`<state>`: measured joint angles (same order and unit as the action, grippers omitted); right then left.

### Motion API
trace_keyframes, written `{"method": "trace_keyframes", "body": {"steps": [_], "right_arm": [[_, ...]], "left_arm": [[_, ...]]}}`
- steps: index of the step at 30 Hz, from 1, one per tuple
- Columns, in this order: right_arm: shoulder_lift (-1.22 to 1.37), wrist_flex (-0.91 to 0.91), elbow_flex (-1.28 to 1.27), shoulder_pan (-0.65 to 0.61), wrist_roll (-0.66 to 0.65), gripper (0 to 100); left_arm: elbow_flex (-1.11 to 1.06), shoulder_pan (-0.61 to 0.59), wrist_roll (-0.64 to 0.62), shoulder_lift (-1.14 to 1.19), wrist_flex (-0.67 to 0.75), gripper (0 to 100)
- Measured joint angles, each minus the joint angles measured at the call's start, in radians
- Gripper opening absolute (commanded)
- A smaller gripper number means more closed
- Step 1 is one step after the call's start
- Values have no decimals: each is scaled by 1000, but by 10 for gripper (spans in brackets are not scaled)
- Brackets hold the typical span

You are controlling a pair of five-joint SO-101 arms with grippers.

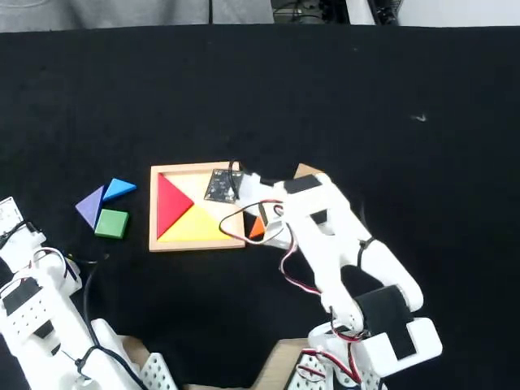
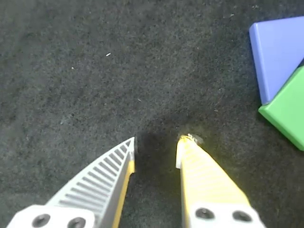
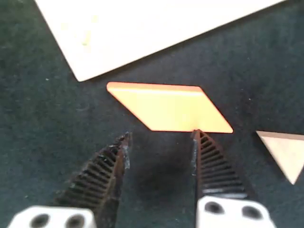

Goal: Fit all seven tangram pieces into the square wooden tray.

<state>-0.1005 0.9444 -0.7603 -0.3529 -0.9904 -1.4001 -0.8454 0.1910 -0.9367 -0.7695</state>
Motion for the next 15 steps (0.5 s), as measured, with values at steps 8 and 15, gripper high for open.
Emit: {"method": "trace_keyframes", "body": {"steps": [8, 15], "right_arm": [[-57, 89, 110, -38, 186, 194], [-58, 155, 224, -38, 528, 34]], "left_arm": [[0, 0, 0, 0, 0, 159], [0, 0, 0, 0, 0, 159]]}}
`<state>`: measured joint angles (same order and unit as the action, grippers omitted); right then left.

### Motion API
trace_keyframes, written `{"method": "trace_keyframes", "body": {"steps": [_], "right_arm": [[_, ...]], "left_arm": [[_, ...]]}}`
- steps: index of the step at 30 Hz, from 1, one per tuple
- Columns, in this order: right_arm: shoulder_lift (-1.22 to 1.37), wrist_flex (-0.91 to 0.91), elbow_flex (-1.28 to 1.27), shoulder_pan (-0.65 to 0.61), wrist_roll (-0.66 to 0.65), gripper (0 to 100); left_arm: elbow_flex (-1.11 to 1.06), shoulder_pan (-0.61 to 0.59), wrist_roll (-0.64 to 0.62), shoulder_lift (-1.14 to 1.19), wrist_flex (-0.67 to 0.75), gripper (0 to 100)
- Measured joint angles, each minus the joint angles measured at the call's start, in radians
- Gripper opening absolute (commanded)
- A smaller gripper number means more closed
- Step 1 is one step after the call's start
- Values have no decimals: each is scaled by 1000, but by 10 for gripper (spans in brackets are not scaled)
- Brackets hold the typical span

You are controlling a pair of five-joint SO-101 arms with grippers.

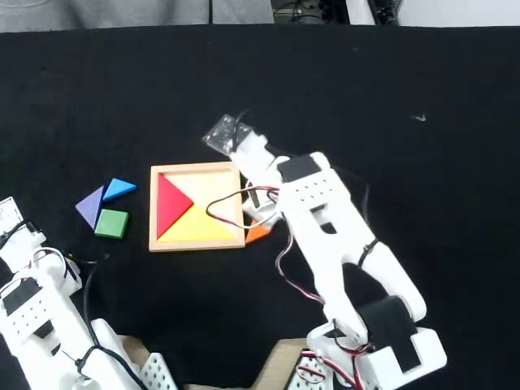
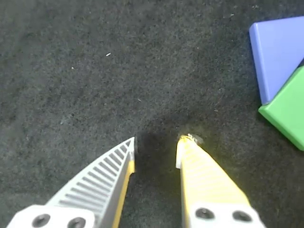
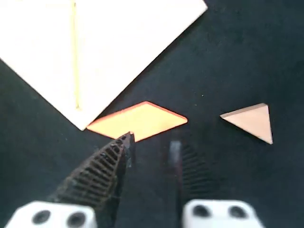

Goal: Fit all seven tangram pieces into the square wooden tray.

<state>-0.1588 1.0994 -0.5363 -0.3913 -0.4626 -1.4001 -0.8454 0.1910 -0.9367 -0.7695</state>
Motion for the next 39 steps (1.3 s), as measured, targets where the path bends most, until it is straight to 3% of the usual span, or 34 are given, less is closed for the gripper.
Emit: {"method": "trace_keyframes", "body": {"steps": [11, 28, 33, 39], "right_arm": [[233, -21, 12, 5, 35, 11], [345, -71, 92, 281, -11, 11], [250, 8, 110, 233, 52, 31], [172, 98, 147, 25, 259, 253]], "left_arm": [[0, 0, 0, 0, 0, 159], [0, 0, 0, 0, 0, 159], [0, 0, 0, 0, 0, 159], [0, 0, 0, 0, 0, 159]]}}
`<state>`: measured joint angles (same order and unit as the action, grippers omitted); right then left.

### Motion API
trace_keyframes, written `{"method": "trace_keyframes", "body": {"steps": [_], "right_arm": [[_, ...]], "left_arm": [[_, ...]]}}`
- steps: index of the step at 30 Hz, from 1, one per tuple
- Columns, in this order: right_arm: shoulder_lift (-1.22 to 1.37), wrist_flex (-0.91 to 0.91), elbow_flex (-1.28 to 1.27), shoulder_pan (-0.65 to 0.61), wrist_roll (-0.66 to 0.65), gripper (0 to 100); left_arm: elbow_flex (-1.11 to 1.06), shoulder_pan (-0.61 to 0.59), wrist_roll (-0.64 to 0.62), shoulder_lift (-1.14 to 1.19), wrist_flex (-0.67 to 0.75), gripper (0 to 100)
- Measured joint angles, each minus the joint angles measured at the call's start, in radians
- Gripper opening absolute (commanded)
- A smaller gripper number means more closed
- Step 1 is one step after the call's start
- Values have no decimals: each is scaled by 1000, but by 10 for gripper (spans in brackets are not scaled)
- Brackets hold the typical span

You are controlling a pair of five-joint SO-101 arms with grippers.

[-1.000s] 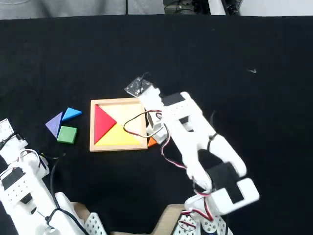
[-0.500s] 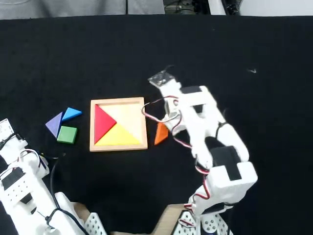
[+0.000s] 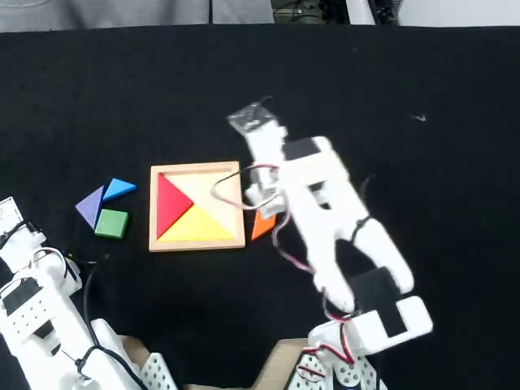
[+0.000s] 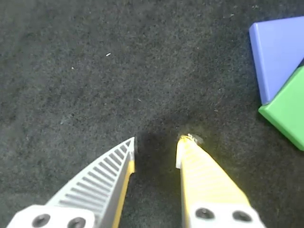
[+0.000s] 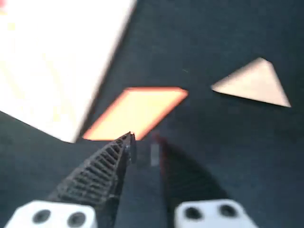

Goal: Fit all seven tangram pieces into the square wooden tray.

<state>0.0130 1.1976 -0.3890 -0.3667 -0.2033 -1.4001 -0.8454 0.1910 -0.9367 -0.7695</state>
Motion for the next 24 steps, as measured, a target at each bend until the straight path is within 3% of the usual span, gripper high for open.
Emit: {"method": "trace_keyframes", "body": {"steps": [6, 11, 24], "right_arm": [[133, 20, 94, -29, 247, 255], [272, 20, 147, -51, 272, 255], [279, 31, 147, -110, 272, 254]], "left_arm": [[0, 0, 0, 0, 0, 159], [0, 0, 0, 0, 0, 159], [0, 0, 0, 0, 0, 159]]}}
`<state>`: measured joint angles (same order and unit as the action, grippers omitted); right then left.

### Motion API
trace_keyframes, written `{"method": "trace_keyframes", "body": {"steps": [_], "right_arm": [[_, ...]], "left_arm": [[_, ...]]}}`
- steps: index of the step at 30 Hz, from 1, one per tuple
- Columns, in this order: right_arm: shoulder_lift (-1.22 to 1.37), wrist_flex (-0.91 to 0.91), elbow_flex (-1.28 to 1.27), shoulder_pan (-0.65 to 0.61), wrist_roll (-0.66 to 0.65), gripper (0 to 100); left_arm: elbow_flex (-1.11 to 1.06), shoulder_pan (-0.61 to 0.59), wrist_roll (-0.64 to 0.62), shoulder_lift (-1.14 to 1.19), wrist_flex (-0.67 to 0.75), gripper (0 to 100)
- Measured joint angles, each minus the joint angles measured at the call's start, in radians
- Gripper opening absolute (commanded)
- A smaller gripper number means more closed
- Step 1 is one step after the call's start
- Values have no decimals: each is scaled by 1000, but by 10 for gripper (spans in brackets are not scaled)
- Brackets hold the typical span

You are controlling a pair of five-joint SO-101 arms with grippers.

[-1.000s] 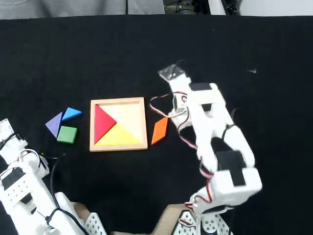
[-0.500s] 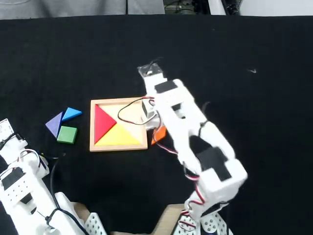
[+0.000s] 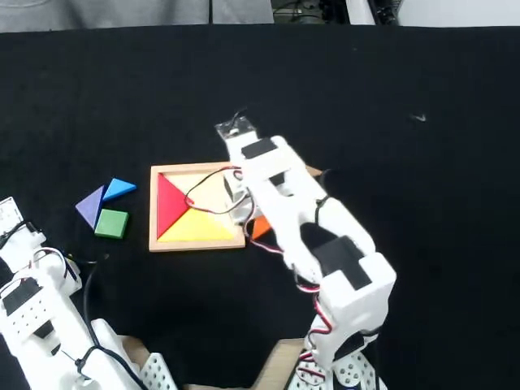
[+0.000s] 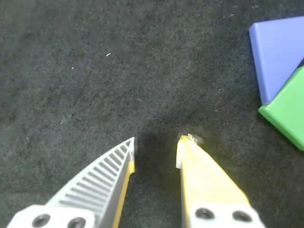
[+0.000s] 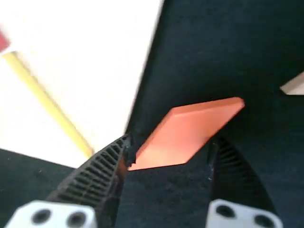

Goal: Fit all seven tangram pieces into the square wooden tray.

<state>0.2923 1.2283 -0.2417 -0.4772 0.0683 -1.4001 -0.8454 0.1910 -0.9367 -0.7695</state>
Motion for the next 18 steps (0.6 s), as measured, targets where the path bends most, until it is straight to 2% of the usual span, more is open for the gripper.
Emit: {"method": "trace_keyframes", "body": {"steps": [12, 18], "right_arm": [[21, -5, 0, 12, 0, 230], [23, -6, 0, 58, -38, 148]], "left_arm": [[0, 0, 0, 0, 0, 159], [0, 0, 0, 0, 0, 159]]}}
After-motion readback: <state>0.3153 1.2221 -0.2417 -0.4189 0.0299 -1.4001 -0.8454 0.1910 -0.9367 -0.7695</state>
